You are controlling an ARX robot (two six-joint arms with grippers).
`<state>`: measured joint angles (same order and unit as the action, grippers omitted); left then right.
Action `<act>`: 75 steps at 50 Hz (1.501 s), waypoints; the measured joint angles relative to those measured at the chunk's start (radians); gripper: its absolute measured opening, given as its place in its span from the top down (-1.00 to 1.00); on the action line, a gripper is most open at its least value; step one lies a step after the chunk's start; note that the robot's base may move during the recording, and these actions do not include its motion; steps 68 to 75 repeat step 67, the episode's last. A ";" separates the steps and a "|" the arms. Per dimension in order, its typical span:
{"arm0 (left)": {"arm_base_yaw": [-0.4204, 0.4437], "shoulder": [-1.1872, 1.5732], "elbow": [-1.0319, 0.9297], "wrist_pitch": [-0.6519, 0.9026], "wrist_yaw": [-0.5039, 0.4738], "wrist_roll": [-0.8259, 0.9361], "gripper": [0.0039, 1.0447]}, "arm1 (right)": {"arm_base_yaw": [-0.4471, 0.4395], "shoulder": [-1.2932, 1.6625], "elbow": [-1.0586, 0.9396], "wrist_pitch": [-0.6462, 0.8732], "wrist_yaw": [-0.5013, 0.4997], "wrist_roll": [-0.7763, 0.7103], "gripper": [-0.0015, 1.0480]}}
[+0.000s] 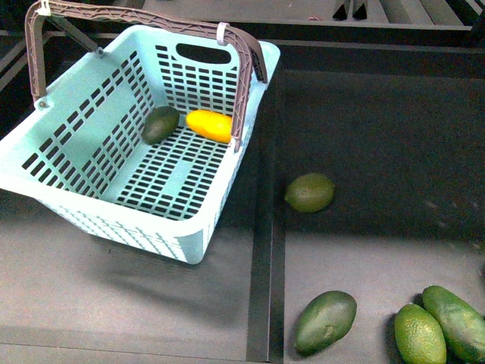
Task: Pick mango and avocado into basket
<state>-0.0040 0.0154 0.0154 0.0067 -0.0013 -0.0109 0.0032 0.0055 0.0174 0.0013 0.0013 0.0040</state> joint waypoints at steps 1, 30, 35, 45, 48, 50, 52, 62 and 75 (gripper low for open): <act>0.000 -0.004 0.000 -0.002 0.000 0.000 0.96 | 0.000 0.000 0.000 0.000 0.000 0.000 -0.83; 0.000 -0.009 0.000 -0.005 -0.001 0.000 0.54 | 0.000 0.000 0.000 0.000 0.000 0.000 -0.83; 0.000 -0.009 0.000 -0.005 -0.001 0.000 0.19 | 0.000 0.000 0.000 0.000 0.000 0.000 -0.83; 0.000 -0.009 0.000 -0.005 -0.001 0.000 -0.55 | 0.000 0.000 0.000 0.000 0.000 0.000 -0.83; 0.000 -0.009 0.000 -0.005 -0.001 0.000 -0.76 | 0.000 0.000 0.000 0.000 0.000 0.000 -0.83; 0.000 -0.009 0.000 -0.005 -0.001 0.000 -0.87 | 0.000 0.000 0.000 0.000 0.000 0.000 -0.83; 0.000 -0.009 0.000 -0.005 -0.001 0.002 -0.85 | 0.000 0.000 0.000 0.000 0.000 0.000 -0.83; 0.000 -0.009 0.000 -0.005 -0.001 0.002 -0.85 | 0.000 0.000 0.000 0.000 0.000 0.000 -0.83; 0.000 -0.009 0.000 -0.005 -0.001 0.002 -0.85 | 0.000 0.000 0.000 0.000 0.000 0.000 -0.83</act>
